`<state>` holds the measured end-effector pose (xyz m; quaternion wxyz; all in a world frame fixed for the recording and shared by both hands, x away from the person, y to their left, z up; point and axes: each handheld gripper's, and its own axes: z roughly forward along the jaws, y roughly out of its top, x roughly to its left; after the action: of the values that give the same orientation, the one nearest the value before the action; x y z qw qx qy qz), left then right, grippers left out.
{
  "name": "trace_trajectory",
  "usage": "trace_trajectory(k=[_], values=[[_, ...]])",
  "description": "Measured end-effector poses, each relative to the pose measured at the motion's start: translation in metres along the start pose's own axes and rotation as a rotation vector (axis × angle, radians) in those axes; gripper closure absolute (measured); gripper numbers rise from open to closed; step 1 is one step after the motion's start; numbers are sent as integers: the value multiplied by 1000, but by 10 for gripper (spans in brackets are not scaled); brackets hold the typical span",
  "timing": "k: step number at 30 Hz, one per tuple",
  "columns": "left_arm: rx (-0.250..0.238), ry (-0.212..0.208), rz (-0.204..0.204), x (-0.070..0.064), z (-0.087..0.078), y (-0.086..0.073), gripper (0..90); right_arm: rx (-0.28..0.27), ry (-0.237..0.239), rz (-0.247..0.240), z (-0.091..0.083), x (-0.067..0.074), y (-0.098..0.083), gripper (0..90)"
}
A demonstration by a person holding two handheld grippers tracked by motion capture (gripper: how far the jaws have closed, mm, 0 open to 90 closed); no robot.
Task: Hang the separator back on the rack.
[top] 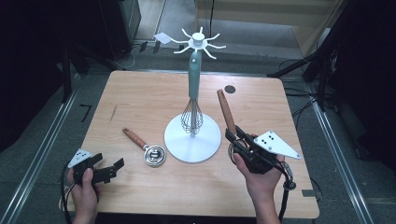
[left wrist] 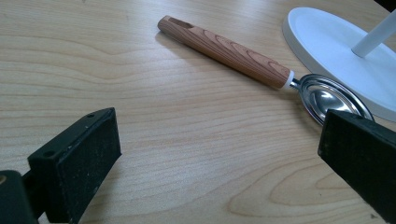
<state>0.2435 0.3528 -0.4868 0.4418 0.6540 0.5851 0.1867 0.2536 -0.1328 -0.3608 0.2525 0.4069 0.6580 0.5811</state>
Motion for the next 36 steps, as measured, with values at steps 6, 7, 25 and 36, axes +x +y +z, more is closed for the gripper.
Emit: trace_trajectory(k=[6, 7, 25, 36], values=[[0, -1, -3, 0, 0, 0, 0, -24, 5, -3, 1, 6, 6, 717], [-1, -1, -3, 0, 0, 0, 0, -28, 8, -9, 1, 6, 7, 717], [1, -2, -4, 0, 0, 0, 0, -102, -29, -33, -4, 18, 24, 718], [2, -4, -4, 1, 0, 0, 0, -146, -49, -50, -3, 29, 33, 719]])
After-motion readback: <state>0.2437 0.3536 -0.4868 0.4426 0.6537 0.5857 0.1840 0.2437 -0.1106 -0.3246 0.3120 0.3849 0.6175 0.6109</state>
